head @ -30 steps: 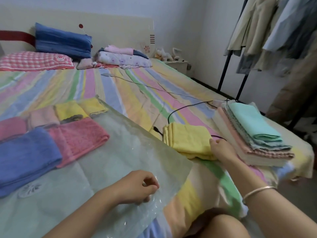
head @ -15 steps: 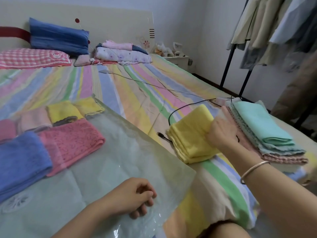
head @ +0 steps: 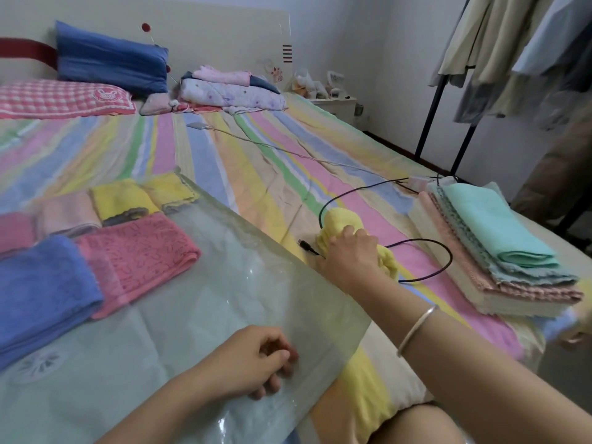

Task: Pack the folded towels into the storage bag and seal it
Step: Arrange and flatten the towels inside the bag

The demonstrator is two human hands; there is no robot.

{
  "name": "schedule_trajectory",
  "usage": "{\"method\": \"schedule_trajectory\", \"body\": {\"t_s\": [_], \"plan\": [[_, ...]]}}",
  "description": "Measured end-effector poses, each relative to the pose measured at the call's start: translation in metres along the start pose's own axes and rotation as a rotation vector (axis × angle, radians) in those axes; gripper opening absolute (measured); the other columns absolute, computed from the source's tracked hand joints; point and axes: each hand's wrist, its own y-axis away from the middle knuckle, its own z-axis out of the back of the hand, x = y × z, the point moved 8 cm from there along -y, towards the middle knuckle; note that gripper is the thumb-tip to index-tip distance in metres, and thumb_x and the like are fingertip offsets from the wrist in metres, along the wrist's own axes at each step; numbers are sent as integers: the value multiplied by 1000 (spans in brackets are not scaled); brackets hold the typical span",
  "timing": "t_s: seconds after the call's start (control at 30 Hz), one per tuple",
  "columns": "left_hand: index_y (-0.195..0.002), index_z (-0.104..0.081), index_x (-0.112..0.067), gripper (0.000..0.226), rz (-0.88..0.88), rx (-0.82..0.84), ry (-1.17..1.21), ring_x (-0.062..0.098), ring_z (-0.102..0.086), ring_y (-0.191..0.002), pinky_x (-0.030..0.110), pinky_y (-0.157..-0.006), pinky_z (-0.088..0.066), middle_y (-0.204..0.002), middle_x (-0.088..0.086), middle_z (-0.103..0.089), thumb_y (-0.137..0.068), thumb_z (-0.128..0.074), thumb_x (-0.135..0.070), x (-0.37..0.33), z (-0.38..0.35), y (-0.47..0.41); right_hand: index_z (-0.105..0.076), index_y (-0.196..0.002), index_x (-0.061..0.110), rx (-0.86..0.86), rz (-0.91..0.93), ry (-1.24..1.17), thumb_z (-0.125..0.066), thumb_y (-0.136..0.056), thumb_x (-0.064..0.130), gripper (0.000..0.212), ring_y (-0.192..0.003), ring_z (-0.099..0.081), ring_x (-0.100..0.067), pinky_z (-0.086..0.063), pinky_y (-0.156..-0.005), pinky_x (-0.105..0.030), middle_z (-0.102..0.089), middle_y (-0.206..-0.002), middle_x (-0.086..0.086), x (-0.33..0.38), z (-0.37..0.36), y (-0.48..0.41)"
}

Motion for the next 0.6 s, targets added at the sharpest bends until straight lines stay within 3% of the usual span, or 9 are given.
{"method": "schedule_trajectory", "body": {"t_s": [0.1,0.23,0.3,0.4,0.5,0.6], "plan": [[-86,-64,-16,13,-39,0,-111,15,-62,-54,28,-52,-48,-68,0,-69,-93,-57,-24,-4,1,7,-53,-125,13,38,-86,-33,-44,-91,53,54,-106,-49,-33,-45,-86,-47,-46,-121,-16,3,-8,-11],[-75,-57,-25,44,-90,-138,-714,1,-56,-67,22,-62,-42,-65,-15,-60,-71,-60,-69,-18,2,28,-44,-130,6,37,-194,6,-57,-84,59,72,-106,-54,-40,-51,-83,-44,-42,-131,-24,-5,-29,-19],[-77,-54,-25,56,-83,-187,-830,2,-54,-74,21,-60,-35,-72,-15,-60,-61,-59,-78,-19,0,36,-42,-129,5,41,-223,3,-61,-80,58,75,-106,-53,-42,-51,-82,-46,-40,-132,-26,-9,-41,-21],[-81,-48,-26,60,-88,-167,-913,8,-52,-80,27,-63,-32,-83,-14,-60,-57,-61,-80,-16,-6,42,-42,-126,6,20,-204,21,-55,-86,33,50,-104,-53,-41,-51,-81,-45,-41,-128,-25,-13,-36,-18],[-85,-47,-26,56,-128,-161,-964,13,-55,-86,30,-68,-34,-88,-12,-58,-61,-62,-74,-14,-9,45,-41,-125,6,20,-131,74,-50,-88,20,41,-106,-55,-36,-51,-82,-40,-43,-128,-21,-15,-25,-9],[-86,-49,-27,46,-176,-127,-877,6,-55,-82,25,-68,-39,-86,-13,-60,-66,-62,-66,-12,-8,47,-43,-124,10,-19,-87,30,-49,-88,14,36,-91,-57,-28,-46,-67,-32,-47,-117,-13,-22,-18,-1]]}}
